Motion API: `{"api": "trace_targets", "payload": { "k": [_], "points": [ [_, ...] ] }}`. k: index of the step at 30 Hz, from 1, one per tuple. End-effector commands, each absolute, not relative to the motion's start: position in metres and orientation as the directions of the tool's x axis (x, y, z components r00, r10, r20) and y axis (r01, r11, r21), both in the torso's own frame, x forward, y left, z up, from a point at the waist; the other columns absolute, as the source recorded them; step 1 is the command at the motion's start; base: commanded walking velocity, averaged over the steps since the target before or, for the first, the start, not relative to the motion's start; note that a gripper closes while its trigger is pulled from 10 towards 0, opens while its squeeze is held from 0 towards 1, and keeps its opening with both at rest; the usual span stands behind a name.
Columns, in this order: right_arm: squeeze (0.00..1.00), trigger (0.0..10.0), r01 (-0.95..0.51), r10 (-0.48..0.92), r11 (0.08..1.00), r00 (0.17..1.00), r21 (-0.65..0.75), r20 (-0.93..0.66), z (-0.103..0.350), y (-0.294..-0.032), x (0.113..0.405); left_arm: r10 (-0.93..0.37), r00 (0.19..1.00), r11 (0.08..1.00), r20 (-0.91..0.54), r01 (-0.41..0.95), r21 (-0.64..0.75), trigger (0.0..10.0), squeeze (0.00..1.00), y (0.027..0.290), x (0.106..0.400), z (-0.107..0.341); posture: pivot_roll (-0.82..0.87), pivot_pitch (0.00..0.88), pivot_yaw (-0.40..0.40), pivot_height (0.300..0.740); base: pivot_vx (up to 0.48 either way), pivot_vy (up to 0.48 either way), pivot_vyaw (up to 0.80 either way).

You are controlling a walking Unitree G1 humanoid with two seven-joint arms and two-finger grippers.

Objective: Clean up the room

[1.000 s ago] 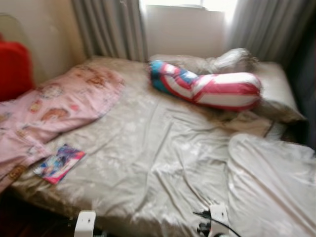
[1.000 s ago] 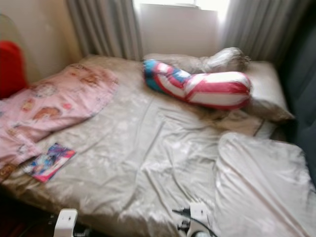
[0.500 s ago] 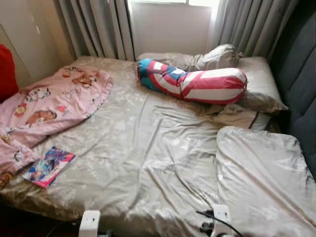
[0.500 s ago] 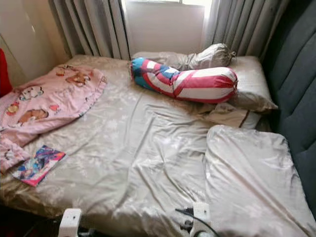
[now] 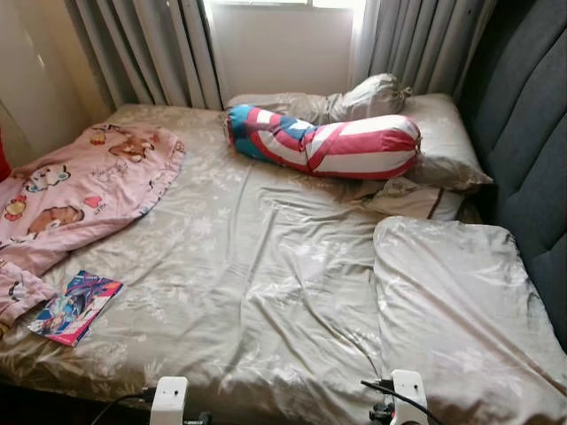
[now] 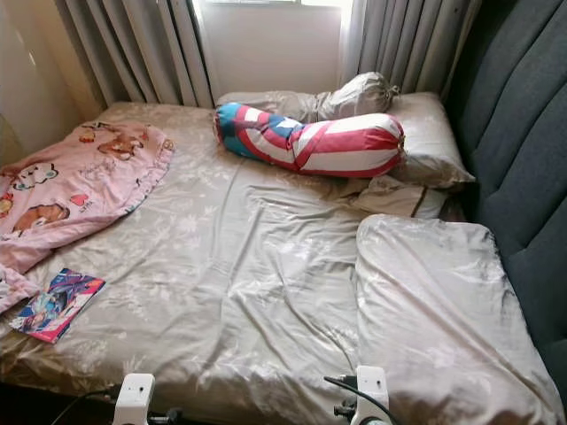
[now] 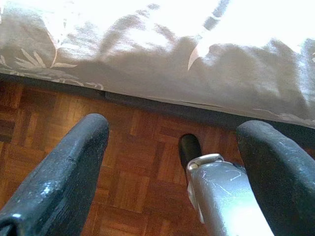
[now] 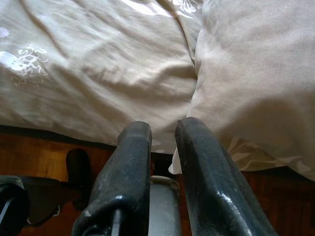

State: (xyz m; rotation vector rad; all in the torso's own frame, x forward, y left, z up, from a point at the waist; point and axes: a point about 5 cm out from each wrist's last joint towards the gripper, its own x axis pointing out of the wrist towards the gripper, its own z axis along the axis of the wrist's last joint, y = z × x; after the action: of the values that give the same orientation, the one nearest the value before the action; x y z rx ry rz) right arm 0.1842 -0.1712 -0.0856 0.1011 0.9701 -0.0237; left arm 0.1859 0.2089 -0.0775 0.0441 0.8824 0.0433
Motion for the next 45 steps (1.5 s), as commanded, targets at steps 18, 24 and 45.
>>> {"api": "trace_targets", "payload": {
  "k": [18,24,45],
  "points": [
    [0.00,10.0,0.053,0.029,0.996,0.567,0.072,-0.823,-0.0848,-0.1708,0.1858,0.046,0.619,0.998,-0.784,-0.003,0.057,10.0,0.00,0.2095,0.1839,-0.0787,-0.01,0.000,0.004,0.740,0.000,0.476,0.20],
    [0.00,10.0,0.052,0.033,0.996,0.566,0.075,-0.824,-0.0847,-0.1701,0.1862,0.046,0.620,0.998,-0.783,0.000,0.058,10.0,0.00,0.2098,0.1844,-0.0784,-0.01,0.000,0.006,0.740,0.000,0.480,0.00],
    [0.00,10.0,0.053,0.034,0.996,0.570,0.078,-0.821,-0.0837,-0.1706,0.1882,0.044,0.622,0.998,-0.782,0.002,0.058,10.0,0.00,0.2090,0.1862,-0.0777,-0.01,0.000,0.003,0.740,0.000,0.478,0.00]
  ]
}}
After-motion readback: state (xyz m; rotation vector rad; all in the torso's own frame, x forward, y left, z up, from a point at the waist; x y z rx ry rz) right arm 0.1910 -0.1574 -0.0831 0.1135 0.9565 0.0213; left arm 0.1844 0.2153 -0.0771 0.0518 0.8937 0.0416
